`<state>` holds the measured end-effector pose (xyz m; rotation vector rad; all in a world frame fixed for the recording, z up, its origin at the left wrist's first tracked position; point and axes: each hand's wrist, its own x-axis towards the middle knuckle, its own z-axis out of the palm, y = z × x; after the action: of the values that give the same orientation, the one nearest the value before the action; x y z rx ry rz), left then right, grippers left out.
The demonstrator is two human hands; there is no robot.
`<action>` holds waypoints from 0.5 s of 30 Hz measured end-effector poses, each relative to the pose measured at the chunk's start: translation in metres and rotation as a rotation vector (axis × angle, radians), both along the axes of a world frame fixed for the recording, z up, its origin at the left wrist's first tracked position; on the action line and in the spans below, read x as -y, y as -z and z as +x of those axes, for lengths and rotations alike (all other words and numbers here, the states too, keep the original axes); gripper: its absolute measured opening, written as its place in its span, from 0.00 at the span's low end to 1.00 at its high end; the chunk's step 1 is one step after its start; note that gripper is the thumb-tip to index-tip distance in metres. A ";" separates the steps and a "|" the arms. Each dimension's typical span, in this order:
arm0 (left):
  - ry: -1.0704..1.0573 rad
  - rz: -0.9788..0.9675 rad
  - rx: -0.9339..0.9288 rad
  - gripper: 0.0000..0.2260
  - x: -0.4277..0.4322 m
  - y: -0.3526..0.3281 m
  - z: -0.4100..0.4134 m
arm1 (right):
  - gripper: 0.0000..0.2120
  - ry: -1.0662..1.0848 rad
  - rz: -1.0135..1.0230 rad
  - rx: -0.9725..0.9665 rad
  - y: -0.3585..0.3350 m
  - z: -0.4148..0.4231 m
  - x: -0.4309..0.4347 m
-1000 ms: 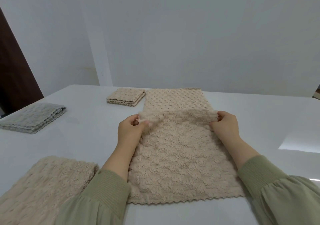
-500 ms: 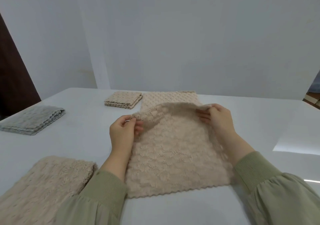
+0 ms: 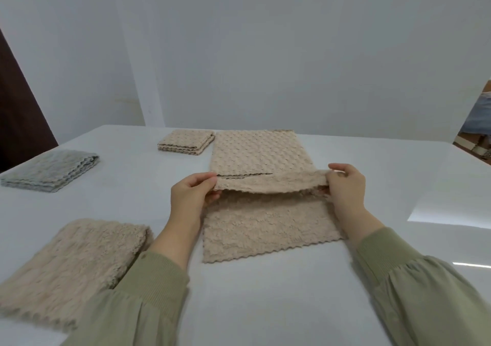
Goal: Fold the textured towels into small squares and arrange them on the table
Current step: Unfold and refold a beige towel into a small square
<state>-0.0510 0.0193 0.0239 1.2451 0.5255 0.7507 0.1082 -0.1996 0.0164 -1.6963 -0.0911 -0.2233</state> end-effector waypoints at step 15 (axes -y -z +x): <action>0.088 0.298 -0.156 0.13 0.001 0.003 -0.001 | 0.09 -0.103 -0.245 0.193 0.006 -0.009 -0.002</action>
<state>-0.0525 0.0188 0.0212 1.6036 0.4936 0.6766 0.0994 -0.1977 0.0100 -1.9044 -0.3607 -0.3085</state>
